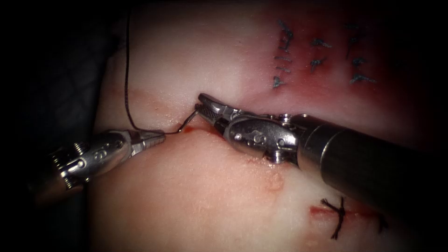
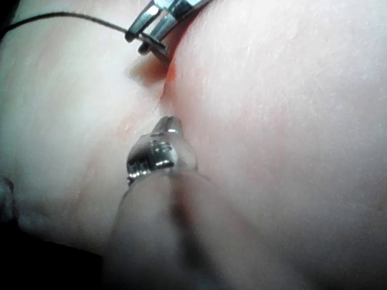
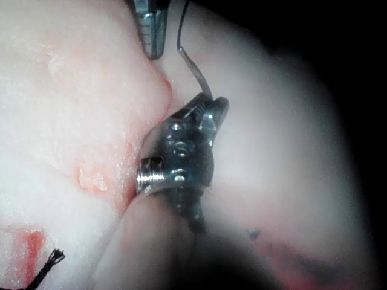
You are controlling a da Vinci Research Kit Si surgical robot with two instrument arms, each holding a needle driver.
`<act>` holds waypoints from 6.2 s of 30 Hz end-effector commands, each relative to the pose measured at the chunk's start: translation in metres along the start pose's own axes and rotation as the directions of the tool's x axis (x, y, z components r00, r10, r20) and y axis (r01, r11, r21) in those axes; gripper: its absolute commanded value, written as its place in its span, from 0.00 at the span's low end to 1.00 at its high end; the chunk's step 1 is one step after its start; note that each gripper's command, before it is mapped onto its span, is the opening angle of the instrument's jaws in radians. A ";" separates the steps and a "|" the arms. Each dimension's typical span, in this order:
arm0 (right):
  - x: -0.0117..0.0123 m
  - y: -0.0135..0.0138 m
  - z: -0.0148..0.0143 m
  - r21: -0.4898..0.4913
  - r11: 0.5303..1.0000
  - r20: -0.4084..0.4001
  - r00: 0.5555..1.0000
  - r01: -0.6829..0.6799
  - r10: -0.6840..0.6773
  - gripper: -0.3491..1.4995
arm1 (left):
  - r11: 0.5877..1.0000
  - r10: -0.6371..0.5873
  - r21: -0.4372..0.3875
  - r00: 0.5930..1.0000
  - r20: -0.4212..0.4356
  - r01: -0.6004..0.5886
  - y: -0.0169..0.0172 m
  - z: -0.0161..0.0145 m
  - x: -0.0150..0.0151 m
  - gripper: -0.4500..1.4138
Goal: Wound Closure
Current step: Use the right tool to throw the needle through the top of the incision.
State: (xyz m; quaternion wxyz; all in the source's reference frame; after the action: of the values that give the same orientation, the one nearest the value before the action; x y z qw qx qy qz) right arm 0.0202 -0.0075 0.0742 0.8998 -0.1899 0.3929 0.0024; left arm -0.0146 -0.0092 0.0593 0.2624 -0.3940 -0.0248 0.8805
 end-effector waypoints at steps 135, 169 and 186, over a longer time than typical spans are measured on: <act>0.0012 0.0155 0.0019 0.048 0.729 -0.173 0.713 -0.683 0.680 0.00 | 0.997 0.007 -0.074 0.998 0.065 -0.002 0.0022 0.0058 -0.0009 0.05; 0.0017 0.0106 0.0046 0.302 0.200 -0.136 0.165 -0.932 0.977 0.00 | 0.995 0.007 -0.097 0.998 0.062 -0.001 0.0011 0.0040 -0.0014 0.05; 0.0034 0.0082 0.0054 0.382 0.024 -0.072 -0.004 -0.924 0.997 0.00 | 0.995 0.003 -0.098 0.998 0.062 0.003 0.0010 0.0038 -0.0016 0.05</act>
State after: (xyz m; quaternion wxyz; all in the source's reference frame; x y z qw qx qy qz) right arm 0.0246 0.0010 0.0721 0.5822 0.2395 0.5516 0.5472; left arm -0.0164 -0.0108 0.0622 0.2421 -0.3775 -0.0782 0.8904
